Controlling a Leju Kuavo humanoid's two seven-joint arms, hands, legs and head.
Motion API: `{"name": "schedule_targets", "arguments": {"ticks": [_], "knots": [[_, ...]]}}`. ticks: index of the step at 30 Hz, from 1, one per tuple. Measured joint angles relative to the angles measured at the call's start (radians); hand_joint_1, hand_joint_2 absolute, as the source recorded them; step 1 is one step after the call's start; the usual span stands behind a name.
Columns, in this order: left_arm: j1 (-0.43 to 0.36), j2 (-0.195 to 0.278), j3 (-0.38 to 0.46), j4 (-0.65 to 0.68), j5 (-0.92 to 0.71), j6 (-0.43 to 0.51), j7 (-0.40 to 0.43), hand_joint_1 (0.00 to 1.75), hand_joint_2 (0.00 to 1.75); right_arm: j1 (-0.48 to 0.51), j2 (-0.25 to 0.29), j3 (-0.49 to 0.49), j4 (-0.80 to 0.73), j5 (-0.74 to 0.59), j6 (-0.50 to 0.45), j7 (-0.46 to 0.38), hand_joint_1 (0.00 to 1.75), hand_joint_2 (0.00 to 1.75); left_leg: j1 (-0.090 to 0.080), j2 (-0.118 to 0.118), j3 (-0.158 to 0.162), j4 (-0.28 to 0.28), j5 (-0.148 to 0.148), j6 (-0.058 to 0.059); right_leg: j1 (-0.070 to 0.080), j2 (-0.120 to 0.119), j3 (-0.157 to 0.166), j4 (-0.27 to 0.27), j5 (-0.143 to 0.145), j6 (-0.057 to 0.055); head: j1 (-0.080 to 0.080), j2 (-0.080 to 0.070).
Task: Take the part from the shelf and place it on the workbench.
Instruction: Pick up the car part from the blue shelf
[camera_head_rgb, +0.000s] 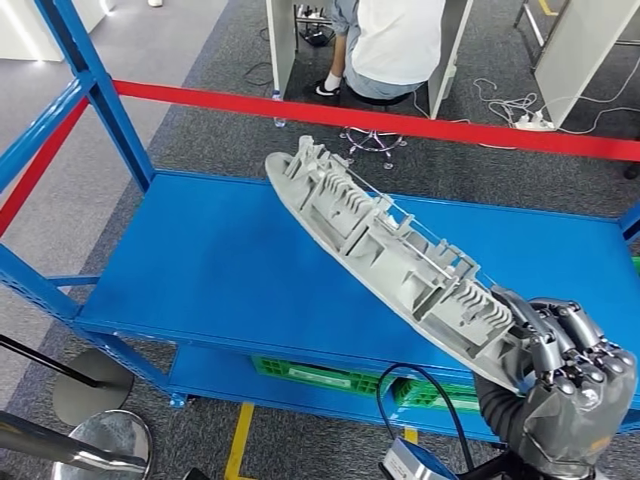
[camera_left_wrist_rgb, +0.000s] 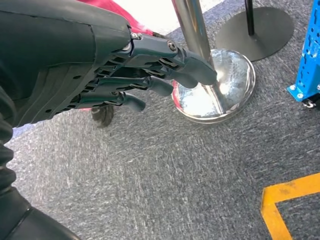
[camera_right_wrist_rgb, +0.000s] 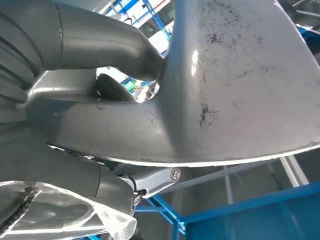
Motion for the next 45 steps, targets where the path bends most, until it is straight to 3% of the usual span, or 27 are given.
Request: {"name": "schedule_targets", "arguments": {"ticks": [2,6,7,9,11,12,13,14,16,17,19,21,22,25,26,27,29,31,33,34,36,37,39,41,42,43,45], "knots": [[0.001,0.0,-0.001,-0.001,-0.001,0.0,0.0,0.0,1.75,-0.001,0.0,0.0,0.0,0.0,-0.002,0.004,1.75,1.75,-0.001,-0.001,-0.003,0.007,0.0,-0.013,0.002,0.003,0.054,-0.099,0.033,-0.003,-0.001,0.0],[0.003,0.0,-0.002,-0.001,-0.001,0.001,0.0,0.0,1.75,0.002,0.0,-0.001,0.0,0.0,-0.004,0.01,1.75,1.75,0.0,-0.002,-0.01,0.015,0.0,-0.038,0.005,0.006,0.055,-0.117,0.043,-0.025,-0.003,0.0],[0.003,0.0,-0.002,-0.001,-0.001,0.001,0.0,0.0,1.75,0.002,0.0,-0.002,0.0,0.0,-0.004,0.011,1.75,1.75,0.001,-0.002,-0.018,0.034,-0.02,-0.043,0.004,0.004,0.051,-0.119,0.049,-0.034,-0.005,0.0],[0.003,0.001,-0.002,-0.001,-0.001,0.001,0.0,0.0,1.75,0.002,0.0,-0.003,0.0,0.0,-0.004,0.012,1.75,1.75,0.004,-0.001,-0.052,0.129,-0.096,-0.052,0.004,0.0,0.038,-0.121,0.06,-0.05,-0.009,0.0],[0.003,0.001,-0.002,-0.001,-0.001,0.001,0.0,0.0,1.75,0.003,0.0,-0.003,0.0,0.001,-0.004,0.012,1.75,1.75,0.005,-0.001,-0.089,0.252,-0.163,-0.057,0.007,-0.003,0.021,-0.12,0.071,-0.057,-0.01,0.0],[0.003,0.001,-0.002,-0.001,-0.001,0.001,0.0,0.0,1.75,0.004,0.0,-0.004,0.0,0.001,-0.004,0.012,1.75,1.75,0.005,-0.001,-0.092,0.281,-0.17,-0.057,0.008,-0.004,0.013,-0.119,0.077,-0.057,-0.01,0.0],[0.003,0.001,-0.002,-0.001,-0.001,0.001,0.0,0.0,1.75,0.004,0.0,-0.004,0.001,0.001,-0.004,0.012,1.75,1.75,0.005,-0.001,-0.078,0.277,-0.159,-0.056,0.009,-0.004,0.005,-0.118,0.083,-0.057,-0.01,0.0],[0.003,0.001,-0.002,-0.001,-0.001,0.001,0.0,0.0,1.75,0.004,0.0,-0.004,0.001,0.001,-0.004,0.012,1.75,1.75,0.005,-0.001,-0.044,0.231,-0.131,-0.053,0.011,-0.004,-0.002,-0.117,0.088,-0.056,-0.01,0.0],[0.003,0.002,-0.003,-0.002,-0.001,0.001,0.0,0.0,1.75,0.004,0.0,-0.004,0.001,0.001,-0.004,0.013,1.75,1.75,0.003,-0.001,0.047,0.089,-0.081,-0.041,0.014,-0.003,-0.01,-0.116,0.098,-0.052,-0.009,0.0],[0.003,0.002,-0.005,-0.003,-0.001,0.001,0.0,0.0,1.75,0.003,0.0,-0.004,0.001,0.001,-0.005,0.013,1.75,1.75,0.001,-0.001,0.083,0.027,-0.07,-0.036,0.016,-0.003,-0.013,-0.116,0.103,-0.047,-0.009,0.0],[0.004,0.003,-0.009,-0.006,0.002,0.002,0.002,0.0,1.75,0.002,0.0,-0.003,0.001,0.001,-0.007,0.018,1.75,1.75,-0.004,-0.002,0.106,-0.024,-0.071,-0.029,0.016,-0.004,-0.019,-0.117,0.116,-0.035,-0.009,0.0],[0.005,0.002,-0.013,-0.007,0.006,0.002,0.004,0.0,1.75,0.001,-0.001,-0.003,0.001,0.001,-0.009,0.026,1.75,1.75,-0.003,0.0,0.096,-0.032,-0.057,-0.023,0.014,-0.004,-0.025,-0.117,0.121,-0.022,-0.009,0.0],[0.005,0.001,-0.015,-0.008,0.008,0.002,0.005,0.0,1.75,0.001,-0.002,-0.003,0.001,0.001,-0.01,0.029,1.75,1.75,-0.001,0.002,0.089,-0.036,-0.048,-0.018,0.014,-0.003,-0.033,-0.106,0.103,-0.017,-0.008,0.0],[0.006,0.0,-0.023,-0.01,0.014,0.001,0.007,0.0,1.75,0.0,-0.005,-0.003,0.002,0.001,-0.01,0.034,1.75,1.75,0.001,0.007,0.059,-0.039,-0.019,-0.005,0.013,-0.001,-0.082,0.035,-0.02,-0.008,-0.004,0.0],[0.006,0.0,-0.025,-0.011,0.015,0.001,0.008,0.0,1.75,0.0,-0.006,-0.003,0.003,0.001,-0.01,0.035,1.75,1.75,0.0,0.007,0.047,-0.038,-0.01,-0.004,0.012,-0.001,-0.096,0.098,-0.051,-0.005,-0.004,0.0],[0.006,0.0,-0.027,-0.012,0.016,0.001,0.009,0.0,1.75,0.0,-0.008,-0.002,0.003,0.001,-0.01,0.036,1.75,1.75,-0.001,0.008,0.035,-0.037,-0.002,-0.004,0.012,-0.001,-0.099,0.141,-0.062,-0.003,-0.004,0.0],[0.006,0.0,-0.028,-0.013,0.017,0.0,0.01,0.0,1.75,-0.001,-0.01,-0.002,0.004,0.001,-0.009,0.037,1.75,1.75,-0.001,0.008,0.011,-0.031,0.012,-0.006,0.012,-0.001,-0.057,0.125,-0.026,-0.002,-0.004,0.0],[0.006,0.0,-0.029,-0.014,0.018,-0.001,0.011,0.0,1.75,-0.007,-0.011,-0.002,0.004,0.001,-0.009,0.038,1.75,1.75,-0.002,0.007,-0.009,-0.021,0.022,-0.012,0.013,-0.001,0.037,-0.004,0.019,-0.004,-0.004,0.0],[0.007,0.0,-0.031,-0.017,0.021,-0.001,0.013,0.0,1.75,-0.012,-0.011,-0.001,0.004,0.001,-0.01,0.042,1.75,1.75,-0.005,0.007,-0.022,-0.013,0.033,-0.023,0.015,0.0,0.112,-0.12,0.018,-0.01,-0.005,0.0],[0.008,0.0,-0.033,-0.018,0.022,-0.001,0.014,0.0,1.75,-0.014,-0.011,0.0,0.004,0.001,-0.01,0.045,1.75,1.75,-0.006,0.007,-0.027,-0.011,0.04,-0.028,0.016,0.002,0.125,-0.146,0.009,-0.013,-0.005,0.0],[0.01,0.0,-0.034,-0.02,0.026,-0.002,0.018,0.0,1.75,-0.014,-0.012,0.002,0.004,0.001,-0.008,0.057,1.75,1.75,-0.006,0.006,-0.035,-0.008,0.049,-0.039,0.014,0.001,0.112,-0.154,0.014,-0.024,-0.005,0.0],[0.011,0.0,-0.035,-0.021,0.028,-0.002,0.019,0.0,1.75,-0.015,-0.012,0.004,0.004,0.001,-0.007,0.063,1.75,1.75,-0.006,0.006,-0.041,0.001,0.036,-0.045,0.013,0.0,0.103,-0.155,0.021,-0.033,-0.006,0.0],[0.014,0.001,-0.036,-0.022,0.032,-0.002,0.021,0.0,1.75,-0.015,-0.013,0.005,0.005,0.0,-0.005,0.069,1.75,1.75,-0.003,0.005,-0.059,0.062,-0.041,-0.057,0.01,-0.004,0.084,-0.156,0.038,-0.05,-0.009,0.0],[0.017,0.001,-0.04,-0.024,0.038,-0.003,0.023,0.0,1.75,-0.013,-0.013,0.005,0.005,0.001,-0.006,0.069,1.75,1.75,0.0,0.005,-0.084,0.184,-0.135,-0.065,0.011,-0.006,0.063,-0.154,0.057,-0.056,-0.011,0.0],[0.018,0.001,-0.045,-0.025,0.042,-0.004,0.025,0.0,1.75,-0.012,-0.013,0.005,0.006,0.001,-0.007,0.068,1.75,1.75,0.002,0.005,-0.09,0.237,-0.156,-0.068,0.012,-0.007,0.052,-0.151,0.067,-0.057,-0.01,0.0],[0.019,0.001,-0.05,-0.026,0.048,-0.006,0.028,0.0,1.75,-0.01,-0.013,0.005,0.006,0.001,-0.008,0.066,1.75,1.75,0.002,0.005,-0.084,0.264,-0.152,-0.069,0.012,-0.008,0.037,-0.146,0.075,-0.056,-0.01,0.0],[0.022,0.001,-0.061,-0.031,0.058,-0.009,0.034,0.0,1.75,-0.009,-0.013,0.005,0.008,0.001,-0.008,0.064,1.75,1.75,0.003,0.005,-0.028,0.212,-0.097,-0.065,0.013,-0.008,0.008,-0.135,0.089,-0.054,-0.011,0.0]]}}
